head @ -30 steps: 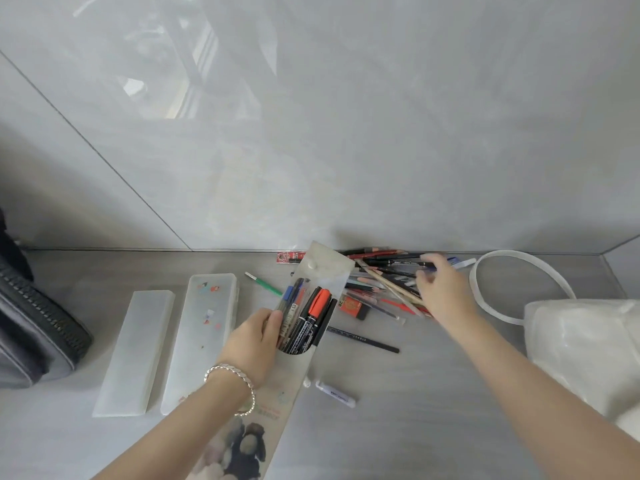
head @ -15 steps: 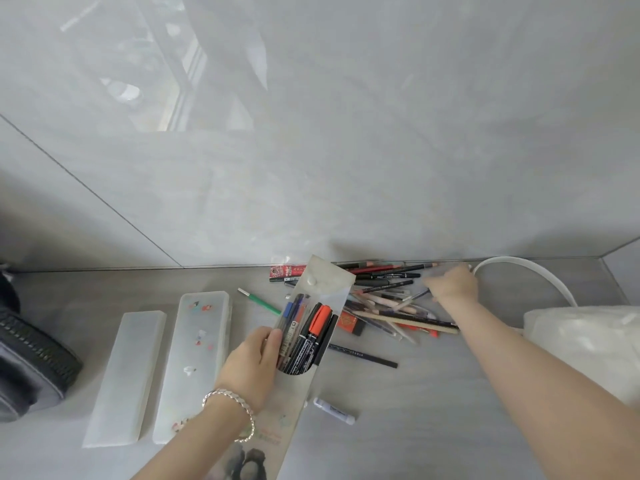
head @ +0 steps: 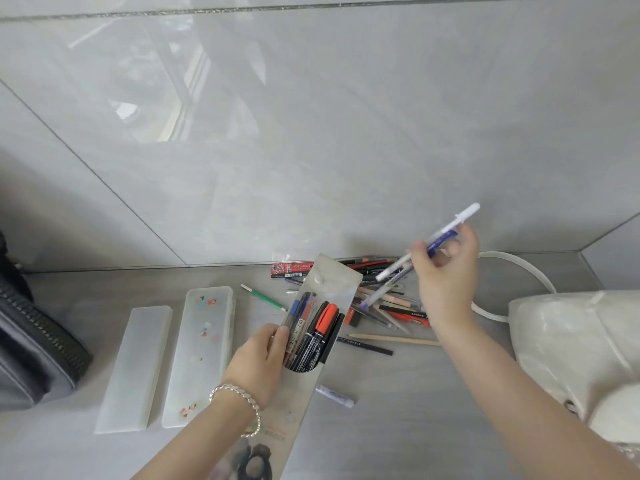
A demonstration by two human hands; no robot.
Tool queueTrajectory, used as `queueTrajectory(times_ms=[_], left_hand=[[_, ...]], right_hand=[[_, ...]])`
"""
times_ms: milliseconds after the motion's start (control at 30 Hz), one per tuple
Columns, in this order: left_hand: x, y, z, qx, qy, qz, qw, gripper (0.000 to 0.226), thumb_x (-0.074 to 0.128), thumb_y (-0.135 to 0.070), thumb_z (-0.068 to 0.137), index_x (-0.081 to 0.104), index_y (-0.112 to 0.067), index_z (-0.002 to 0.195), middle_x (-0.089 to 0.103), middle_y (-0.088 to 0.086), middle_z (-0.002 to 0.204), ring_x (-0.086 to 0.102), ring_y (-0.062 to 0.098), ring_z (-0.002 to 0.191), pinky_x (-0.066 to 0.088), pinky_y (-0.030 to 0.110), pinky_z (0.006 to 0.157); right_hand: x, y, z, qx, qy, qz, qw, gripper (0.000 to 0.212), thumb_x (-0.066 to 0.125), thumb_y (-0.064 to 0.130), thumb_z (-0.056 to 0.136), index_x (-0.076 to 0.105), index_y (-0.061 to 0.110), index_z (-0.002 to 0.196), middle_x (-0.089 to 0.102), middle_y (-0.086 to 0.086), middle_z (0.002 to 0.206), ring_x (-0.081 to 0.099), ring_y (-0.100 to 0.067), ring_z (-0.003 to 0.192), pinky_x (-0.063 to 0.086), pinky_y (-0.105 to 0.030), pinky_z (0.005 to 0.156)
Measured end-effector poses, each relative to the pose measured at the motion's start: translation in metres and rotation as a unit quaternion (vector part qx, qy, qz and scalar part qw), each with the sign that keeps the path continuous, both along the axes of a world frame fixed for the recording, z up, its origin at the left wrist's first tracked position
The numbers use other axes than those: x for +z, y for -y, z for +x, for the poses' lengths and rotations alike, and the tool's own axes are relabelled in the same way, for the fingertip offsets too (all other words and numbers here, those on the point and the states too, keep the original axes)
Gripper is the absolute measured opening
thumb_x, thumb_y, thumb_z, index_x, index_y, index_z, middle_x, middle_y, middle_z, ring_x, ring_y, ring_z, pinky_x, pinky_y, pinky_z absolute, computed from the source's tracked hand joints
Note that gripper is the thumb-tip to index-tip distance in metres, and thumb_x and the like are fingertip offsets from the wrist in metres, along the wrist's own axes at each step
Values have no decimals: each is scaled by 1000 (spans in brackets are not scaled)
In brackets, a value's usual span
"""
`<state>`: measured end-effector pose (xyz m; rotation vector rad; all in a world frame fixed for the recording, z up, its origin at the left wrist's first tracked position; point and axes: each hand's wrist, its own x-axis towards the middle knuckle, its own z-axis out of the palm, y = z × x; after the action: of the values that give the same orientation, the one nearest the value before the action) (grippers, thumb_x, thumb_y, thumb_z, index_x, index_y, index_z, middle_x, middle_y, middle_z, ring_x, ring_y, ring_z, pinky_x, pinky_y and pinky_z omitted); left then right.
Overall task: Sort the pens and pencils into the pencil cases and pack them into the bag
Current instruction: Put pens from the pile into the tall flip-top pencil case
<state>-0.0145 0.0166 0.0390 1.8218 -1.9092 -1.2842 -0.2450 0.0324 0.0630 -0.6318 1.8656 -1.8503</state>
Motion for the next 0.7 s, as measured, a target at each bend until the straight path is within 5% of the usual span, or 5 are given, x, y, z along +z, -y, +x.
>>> queueTrajectory(times_ms=[133,333,500,700], left_hand=[[5,-15,-1,-22,-17,0,1000,30,36,-33,97,50,-29,72,55,-8,66,50,6,64,38,19,60],[8,-32,3,-37,-7,-10,999,32,34,-33,98,47,-29,69,52,-8,64,48,4,63,33,12,53],[3,-36,13,-42,19,4,999,29,33,-36,97,52,-26,78,55,-5,69,50,11,66,38,22,62],[10,-44,13,-86,-6,-10,996,32,34,-34,98,46,-26,70,49,-7,61,46,7,61,35,18,58]], right_hand=[[23,-25,60,94,28,-73,992,44,52,-8,87,43,29,111,53,-7,80,63,-12,65,53,-16,59],[13,-30,96,62,126,-72,988,19,41,8,96,54,22,95,59,5,62,61,-5,52,50,-20,48],[42,-29,94,24,143,-141,979,19,35,14,99,49,17,87,55,9,54,47,-5,42,26,-14,33],[44,-32,106,30,109,-169,979,21,30,14,99,41,16,81,53,9,52,40,-10,40,25,-16,34]])
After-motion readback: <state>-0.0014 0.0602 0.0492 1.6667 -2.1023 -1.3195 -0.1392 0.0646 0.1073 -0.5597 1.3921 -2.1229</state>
